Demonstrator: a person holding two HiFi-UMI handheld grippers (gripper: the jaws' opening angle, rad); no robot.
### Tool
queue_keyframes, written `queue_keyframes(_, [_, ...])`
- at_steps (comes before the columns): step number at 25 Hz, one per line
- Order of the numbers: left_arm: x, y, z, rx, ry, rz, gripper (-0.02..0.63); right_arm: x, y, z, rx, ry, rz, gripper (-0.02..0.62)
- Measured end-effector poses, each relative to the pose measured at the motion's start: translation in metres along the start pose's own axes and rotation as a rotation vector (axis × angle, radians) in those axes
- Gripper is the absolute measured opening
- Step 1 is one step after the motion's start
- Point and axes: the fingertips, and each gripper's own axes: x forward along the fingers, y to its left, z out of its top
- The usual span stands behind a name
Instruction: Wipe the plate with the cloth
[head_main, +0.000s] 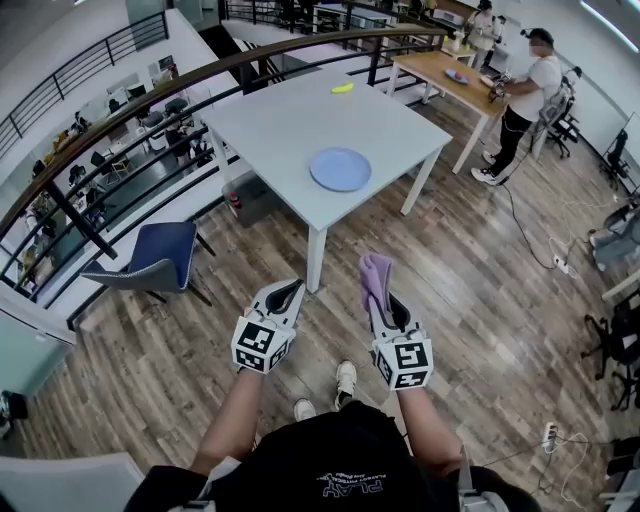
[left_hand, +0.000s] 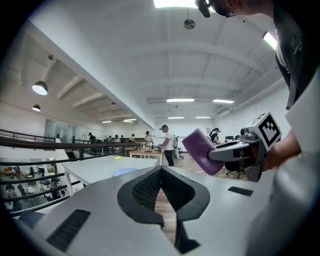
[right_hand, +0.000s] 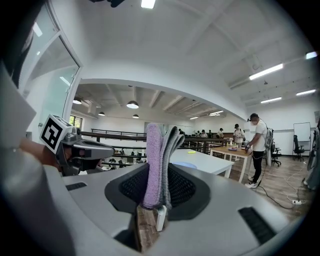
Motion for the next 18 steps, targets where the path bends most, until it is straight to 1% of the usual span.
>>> queue_keyframes(4, [0.019, 0.005, 0.001, 0.0, 0.009, 0.01, 0.012, 0.015, -0.018, 0.003, 0.0, -0.012, 0.005, 0.104])
queue_keyframes(10, [0.057, 0.021, 0.008, -0.004, 0.016, 0.049, 0.012, 0.043, -0.05, 0.013, -0.007, -0.026, 0.028, 0.104])
queue_keyframes(15, [0.098, 0.027, 0.008, 0.004, 0.03, 0.056, 0.012, 0.073, -0.078, 0.013, -0.052, -0.022, 0.049, 0.104])
queue_keyframes(18, [0.121, 0.03, 0.006, 0.009, 0.045, 0.067, 0.012, 0.09, -0.095, 0.013, -0.029, -0.018, 0.063, 0.104])
